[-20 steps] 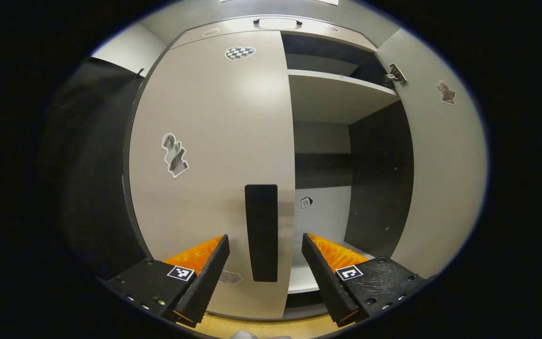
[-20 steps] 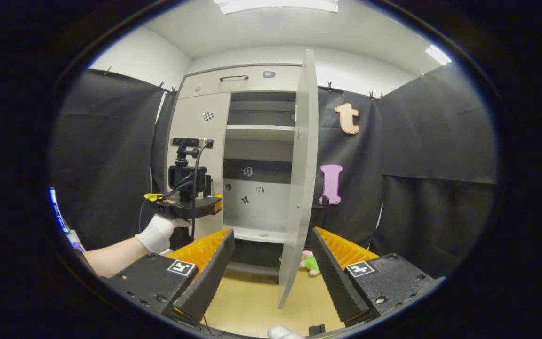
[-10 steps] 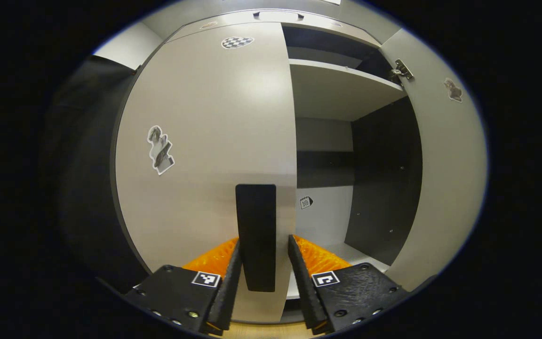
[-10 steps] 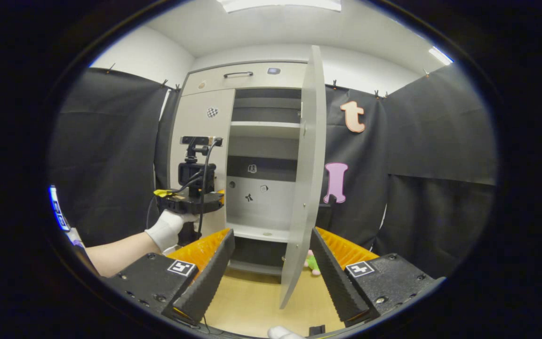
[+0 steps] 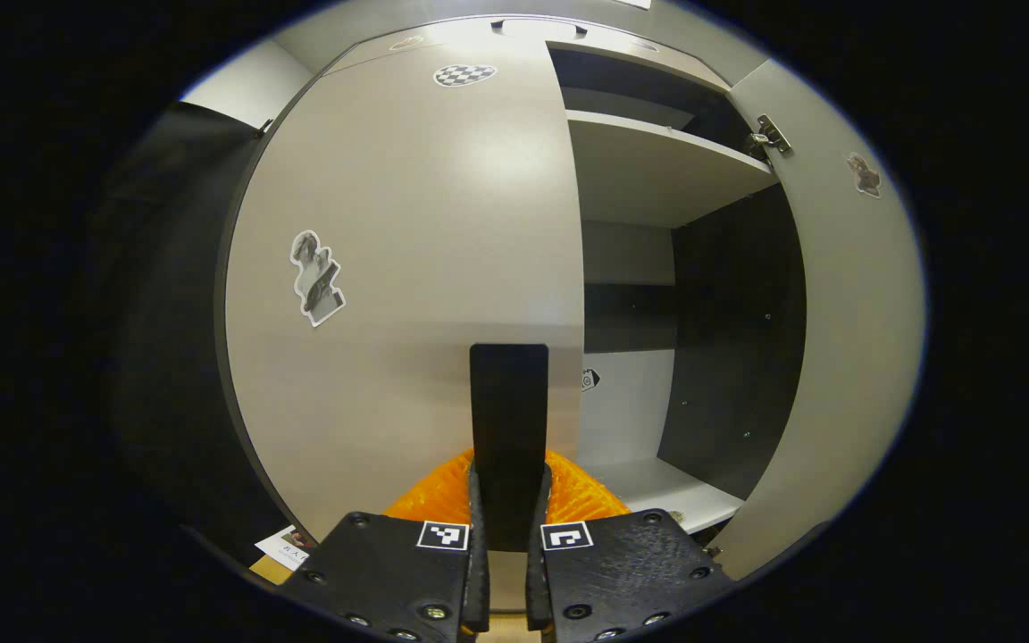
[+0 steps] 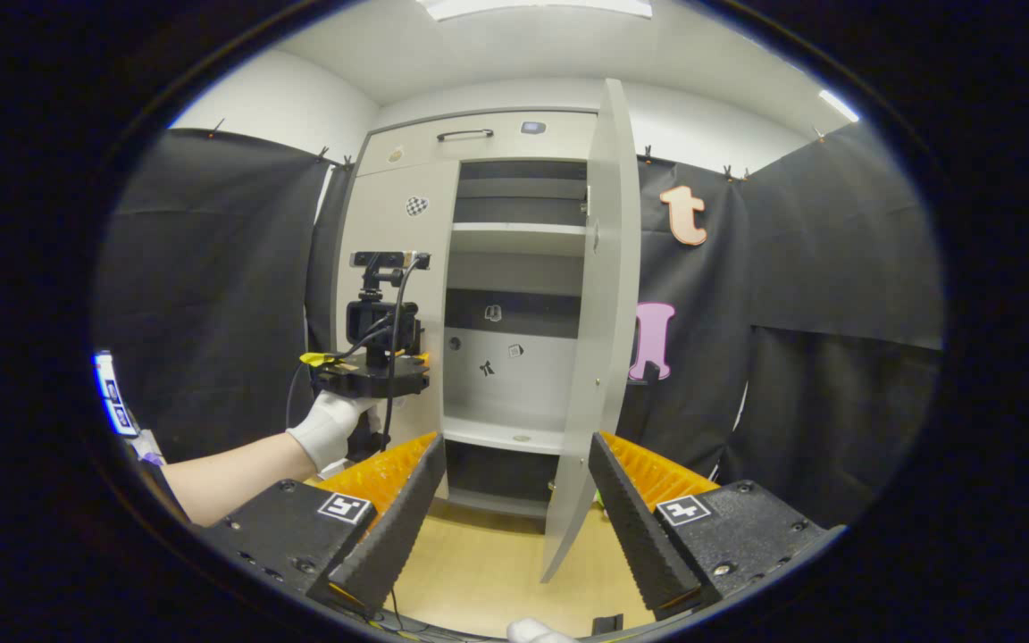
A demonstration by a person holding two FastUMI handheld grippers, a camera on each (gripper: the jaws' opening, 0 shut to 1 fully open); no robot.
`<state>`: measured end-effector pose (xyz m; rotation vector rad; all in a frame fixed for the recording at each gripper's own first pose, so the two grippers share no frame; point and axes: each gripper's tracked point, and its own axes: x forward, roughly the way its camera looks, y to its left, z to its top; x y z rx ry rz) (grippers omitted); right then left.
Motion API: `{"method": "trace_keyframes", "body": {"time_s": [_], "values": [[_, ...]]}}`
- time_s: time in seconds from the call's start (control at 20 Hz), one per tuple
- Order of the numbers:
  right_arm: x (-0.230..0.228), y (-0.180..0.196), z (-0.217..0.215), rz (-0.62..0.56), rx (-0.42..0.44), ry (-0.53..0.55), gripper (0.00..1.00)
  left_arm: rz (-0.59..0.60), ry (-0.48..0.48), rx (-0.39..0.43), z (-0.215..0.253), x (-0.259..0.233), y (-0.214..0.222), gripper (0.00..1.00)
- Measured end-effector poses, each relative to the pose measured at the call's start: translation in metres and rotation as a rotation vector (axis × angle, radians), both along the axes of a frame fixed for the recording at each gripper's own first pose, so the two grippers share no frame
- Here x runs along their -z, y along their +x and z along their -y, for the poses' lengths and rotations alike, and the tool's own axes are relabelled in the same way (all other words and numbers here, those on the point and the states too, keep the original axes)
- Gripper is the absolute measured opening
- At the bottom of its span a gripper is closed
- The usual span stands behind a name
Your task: Open the right door of the double-door shoe cabinet with the right hand, and open the left door with the left hand.
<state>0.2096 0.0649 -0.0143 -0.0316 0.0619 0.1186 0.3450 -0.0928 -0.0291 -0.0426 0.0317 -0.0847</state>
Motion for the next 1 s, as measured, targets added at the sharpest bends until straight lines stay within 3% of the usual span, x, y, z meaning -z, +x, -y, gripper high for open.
{"method": "trace_keyframes", "body": {"time_s": [0.05, 0.3, 1.0], "values": [[-0.001, -0.002, 0.000, 0.004, 0.000, 0.000, 1.00, 0.006, 0.003, 0.010, 0.000, 0.000, -0.001, 0.11], [-0.006, -0.012, 0.000, 0.027, 0.004, -0.003, 1.00, 0.010, -0.003, 0.057, -0.004, -0.002, -0.021, 0.11], [-0.009, -0.038, -0.014, 0.048, -0.016, 0.005, 1.00, 0.028, -0.004, 0.057, -0.033, -0.001, -0.070, 0.10]]}}
